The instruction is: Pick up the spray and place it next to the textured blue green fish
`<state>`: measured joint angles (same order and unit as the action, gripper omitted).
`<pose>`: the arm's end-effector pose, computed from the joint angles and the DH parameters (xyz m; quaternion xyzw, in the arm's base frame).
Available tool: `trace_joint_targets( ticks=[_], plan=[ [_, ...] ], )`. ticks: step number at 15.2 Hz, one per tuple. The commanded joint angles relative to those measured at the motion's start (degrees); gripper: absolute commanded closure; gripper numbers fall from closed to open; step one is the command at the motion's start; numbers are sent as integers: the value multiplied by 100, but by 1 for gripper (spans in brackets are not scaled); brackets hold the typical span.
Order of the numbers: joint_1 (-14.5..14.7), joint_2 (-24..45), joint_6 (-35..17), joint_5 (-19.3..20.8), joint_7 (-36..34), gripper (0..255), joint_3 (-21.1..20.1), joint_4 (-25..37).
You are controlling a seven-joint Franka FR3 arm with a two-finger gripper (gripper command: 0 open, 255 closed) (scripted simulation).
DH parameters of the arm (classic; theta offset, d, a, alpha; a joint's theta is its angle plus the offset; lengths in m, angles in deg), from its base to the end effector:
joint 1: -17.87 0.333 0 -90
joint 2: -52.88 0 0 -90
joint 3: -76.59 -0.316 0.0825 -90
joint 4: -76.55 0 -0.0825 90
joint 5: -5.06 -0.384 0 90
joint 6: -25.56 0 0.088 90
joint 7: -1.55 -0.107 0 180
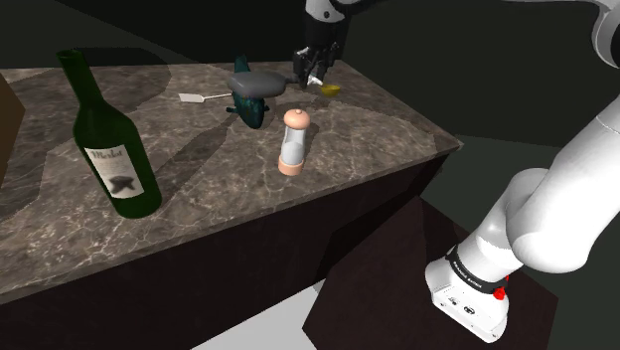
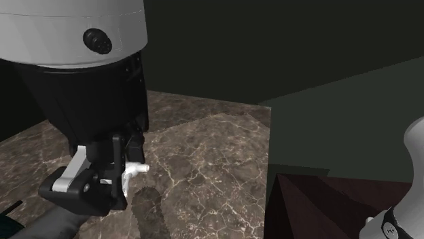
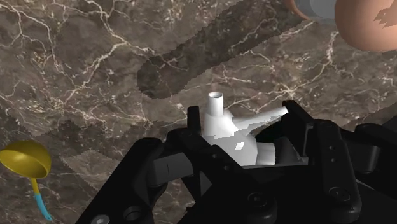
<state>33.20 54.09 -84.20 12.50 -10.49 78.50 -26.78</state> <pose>0.5654 0.1256 0.5327 0.9965 0.0312 0.0581 0.0508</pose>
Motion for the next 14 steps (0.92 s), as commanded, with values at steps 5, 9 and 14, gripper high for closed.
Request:
trace_joint_targets(
  ticks=[5,9,14],
  plan=[
    [-4,41,-452,21,-55,255,4,-409],
    [-8,96,-748,37,-91,255,8,-652],
    [-13,191,-1114,61,-137,255,13,-925]
  ],
)
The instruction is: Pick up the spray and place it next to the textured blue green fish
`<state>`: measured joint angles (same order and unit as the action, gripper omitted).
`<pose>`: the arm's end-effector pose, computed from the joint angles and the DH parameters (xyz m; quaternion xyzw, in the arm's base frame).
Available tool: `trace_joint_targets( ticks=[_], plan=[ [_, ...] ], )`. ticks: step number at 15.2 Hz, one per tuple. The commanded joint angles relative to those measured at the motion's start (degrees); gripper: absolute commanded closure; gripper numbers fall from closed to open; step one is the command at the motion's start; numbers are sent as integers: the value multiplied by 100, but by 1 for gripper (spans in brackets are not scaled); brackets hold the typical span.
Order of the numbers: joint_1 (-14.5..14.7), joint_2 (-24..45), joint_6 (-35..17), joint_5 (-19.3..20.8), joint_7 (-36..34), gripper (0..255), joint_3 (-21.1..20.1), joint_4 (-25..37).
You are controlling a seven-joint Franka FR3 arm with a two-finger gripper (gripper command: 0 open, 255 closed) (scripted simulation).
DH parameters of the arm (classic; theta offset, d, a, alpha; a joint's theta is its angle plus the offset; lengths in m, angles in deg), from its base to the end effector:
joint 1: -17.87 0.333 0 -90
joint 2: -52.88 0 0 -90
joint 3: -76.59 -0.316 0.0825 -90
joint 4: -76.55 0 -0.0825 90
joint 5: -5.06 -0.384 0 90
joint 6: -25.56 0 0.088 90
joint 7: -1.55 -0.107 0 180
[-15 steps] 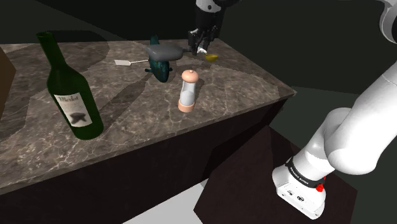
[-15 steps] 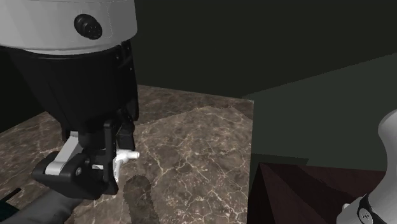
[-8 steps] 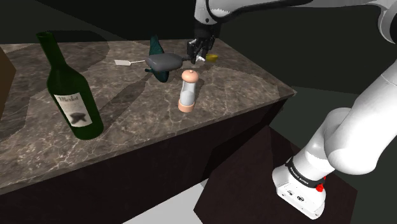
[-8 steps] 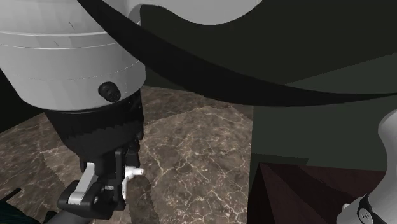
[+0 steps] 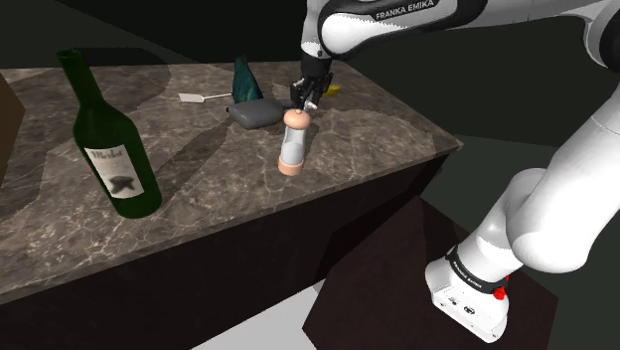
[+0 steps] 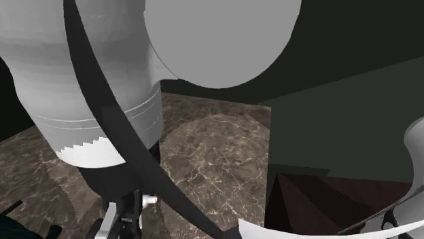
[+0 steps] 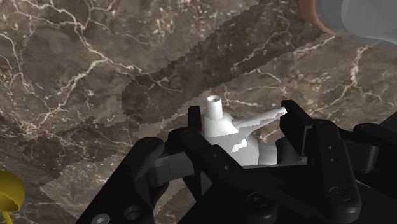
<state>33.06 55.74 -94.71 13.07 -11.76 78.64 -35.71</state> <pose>0.5646 0.1252 0.4580 0.9965 0.0310 0.0580 0.0508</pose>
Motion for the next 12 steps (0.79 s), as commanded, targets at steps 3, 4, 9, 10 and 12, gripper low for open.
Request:
trace_joint_targets(
  ticks=[3,4,9,10,12],
  plan=[
    [-2,96,-280,19,-40,255,3,-181],
    [-3,122,-353,25,-49,255,4,-227],
    [-8,268,-712,55,-100,255,10,-443],
    [-9,301,-784,61,-110,255,11,-483],
    [-10,369,-926,74,-131,255,14,-558]
  ],
)
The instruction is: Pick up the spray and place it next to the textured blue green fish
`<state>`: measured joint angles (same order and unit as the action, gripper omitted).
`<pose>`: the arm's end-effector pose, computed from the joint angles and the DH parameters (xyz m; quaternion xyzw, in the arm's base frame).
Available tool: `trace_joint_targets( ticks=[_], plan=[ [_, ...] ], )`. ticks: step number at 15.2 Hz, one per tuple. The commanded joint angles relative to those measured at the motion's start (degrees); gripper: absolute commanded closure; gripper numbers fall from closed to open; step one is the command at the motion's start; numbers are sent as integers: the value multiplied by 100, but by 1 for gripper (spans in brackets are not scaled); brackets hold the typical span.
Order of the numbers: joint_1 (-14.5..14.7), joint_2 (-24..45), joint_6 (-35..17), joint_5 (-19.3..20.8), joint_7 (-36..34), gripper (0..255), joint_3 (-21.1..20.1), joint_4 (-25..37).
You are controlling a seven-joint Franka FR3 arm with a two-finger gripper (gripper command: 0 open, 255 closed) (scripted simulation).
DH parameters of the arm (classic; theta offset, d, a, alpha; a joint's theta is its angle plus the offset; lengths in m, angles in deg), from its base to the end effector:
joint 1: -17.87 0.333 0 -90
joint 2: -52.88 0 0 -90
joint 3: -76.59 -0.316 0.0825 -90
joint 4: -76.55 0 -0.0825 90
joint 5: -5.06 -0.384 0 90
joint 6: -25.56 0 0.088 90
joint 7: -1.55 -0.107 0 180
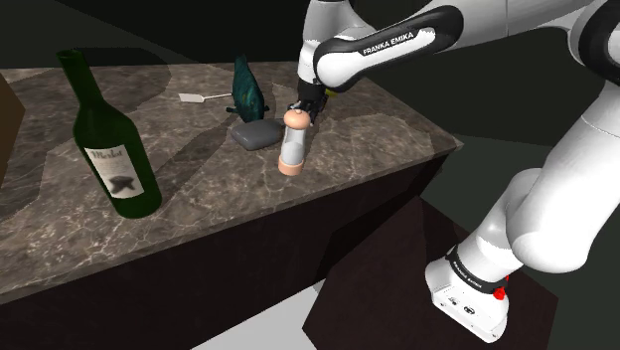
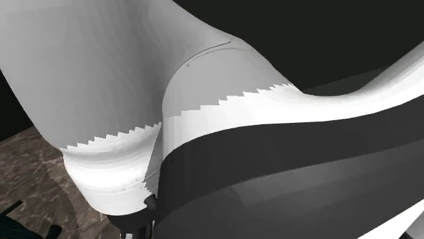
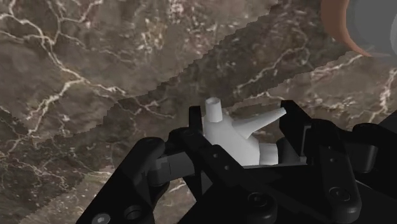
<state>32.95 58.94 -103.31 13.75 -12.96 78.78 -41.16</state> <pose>0.5641 0.1251 0.3952 0.9965 0.0310 0.0580 0.0508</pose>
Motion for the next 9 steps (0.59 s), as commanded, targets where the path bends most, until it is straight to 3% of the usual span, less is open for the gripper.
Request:
trace_joint_targets(
  ticks=[1,9],
  plan=[
    [0,84,-137,12,-23,255,2,-48],
    [-5,408,-698,74,-114,255,16,-289]
  ],
)
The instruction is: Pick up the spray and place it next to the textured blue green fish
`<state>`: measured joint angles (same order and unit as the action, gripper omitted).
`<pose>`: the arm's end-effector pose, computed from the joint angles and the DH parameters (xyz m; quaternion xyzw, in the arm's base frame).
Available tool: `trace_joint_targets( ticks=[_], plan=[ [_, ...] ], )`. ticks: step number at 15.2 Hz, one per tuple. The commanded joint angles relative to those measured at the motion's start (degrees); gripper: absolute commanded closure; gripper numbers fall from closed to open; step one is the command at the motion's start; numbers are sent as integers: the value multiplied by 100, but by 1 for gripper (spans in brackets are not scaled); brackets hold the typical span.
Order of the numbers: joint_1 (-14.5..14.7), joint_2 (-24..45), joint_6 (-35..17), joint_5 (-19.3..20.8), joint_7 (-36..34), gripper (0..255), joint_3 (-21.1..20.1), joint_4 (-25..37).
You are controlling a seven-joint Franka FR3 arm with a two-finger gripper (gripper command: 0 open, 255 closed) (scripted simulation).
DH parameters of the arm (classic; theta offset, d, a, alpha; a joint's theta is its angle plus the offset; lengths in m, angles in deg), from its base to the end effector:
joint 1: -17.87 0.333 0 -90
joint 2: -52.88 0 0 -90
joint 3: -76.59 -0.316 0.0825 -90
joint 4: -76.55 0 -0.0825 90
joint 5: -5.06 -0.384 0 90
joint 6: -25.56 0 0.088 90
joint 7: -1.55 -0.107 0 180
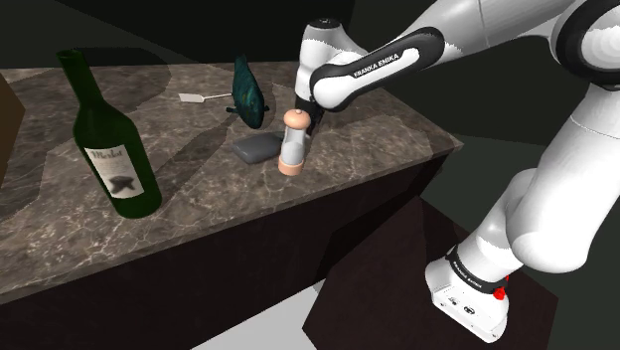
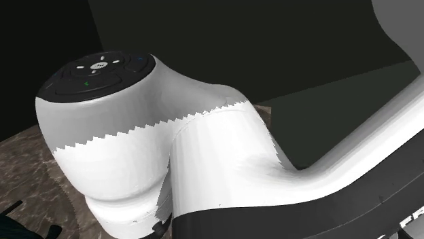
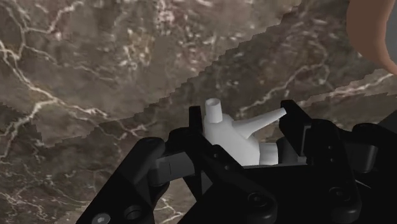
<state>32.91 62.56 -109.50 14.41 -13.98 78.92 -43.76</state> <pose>0.5651 0.1257 0.3485 0.9965 0.0310 0.0581 0.0508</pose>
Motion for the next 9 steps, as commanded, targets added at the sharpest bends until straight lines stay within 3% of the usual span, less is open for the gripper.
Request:
trace_joint_targets(
  ticks=[1,8,9],
  plan=[
    [-1,90,-146,16,-23,255,5,-53],
    [-1,90,-146,16,-23,255,5,-53],
    [-1,90,-146,16,-23,0,5,-53]
  ],
)
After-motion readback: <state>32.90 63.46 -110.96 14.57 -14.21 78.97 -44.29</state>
